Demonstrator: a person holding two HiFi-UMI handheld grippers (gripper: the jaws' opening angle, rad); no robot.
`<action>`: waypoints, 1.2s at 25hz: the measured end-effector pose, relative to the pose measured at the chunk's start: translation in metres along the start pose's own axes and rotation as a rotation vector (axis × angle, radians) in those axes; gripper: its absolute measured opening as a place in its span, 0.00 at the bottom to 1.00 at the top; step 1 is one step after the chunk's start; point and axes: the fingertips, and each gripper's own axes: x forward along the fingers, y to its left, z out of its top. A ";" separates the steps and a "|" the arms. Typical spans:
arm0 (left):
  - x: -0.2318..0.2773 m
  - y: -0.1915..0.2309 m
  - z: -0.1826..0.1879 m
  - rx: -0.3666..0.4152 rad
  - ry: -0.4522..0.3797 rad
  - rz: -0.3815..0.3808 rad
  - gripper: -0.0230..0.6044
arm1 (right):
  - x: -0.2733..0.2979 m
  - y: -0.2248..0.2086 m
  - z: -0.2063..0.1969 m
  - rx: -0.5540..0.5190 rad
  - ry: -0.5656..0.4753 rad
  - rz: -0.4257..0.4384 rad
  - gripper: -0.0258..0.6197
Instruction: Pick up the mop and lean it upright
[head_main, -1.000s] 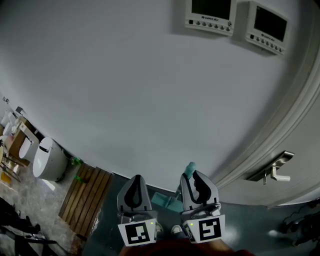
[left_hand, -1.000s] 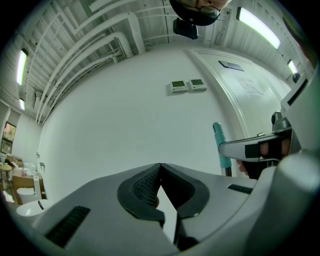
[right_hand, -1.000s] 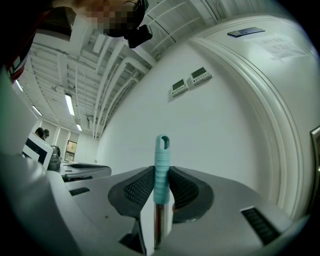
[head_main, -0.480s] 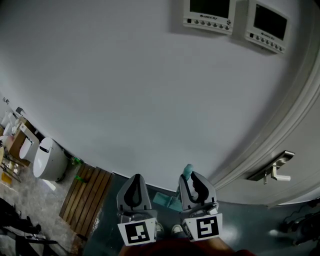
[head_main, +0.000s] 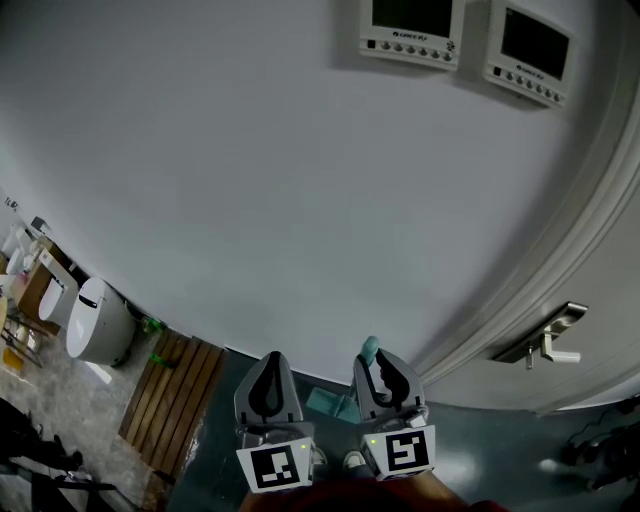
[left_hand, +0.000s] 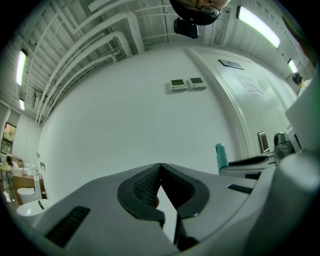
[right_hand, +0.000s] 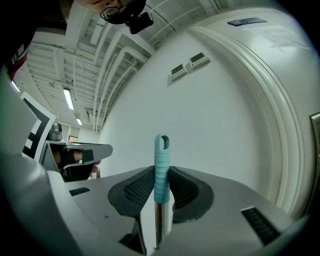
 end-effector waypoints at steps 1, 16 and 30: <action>0.000 0.000 0.000 -0.001 0.001 0.000 0.06 | 0.000 0.000 -0.002 0.001 0.005 0.000 0.21; 0.000 0.002 -0.002 -0.001 0.005 0.016 0.06 | 0.009 0.004 -0.050 -0.017 0.086 0.015 0.21; 0.000 0.004 -0.003 -0.001 0.007 0.014 0.06 | 0.007 0.009 -0.094 0.000 0.198 0.009 0.21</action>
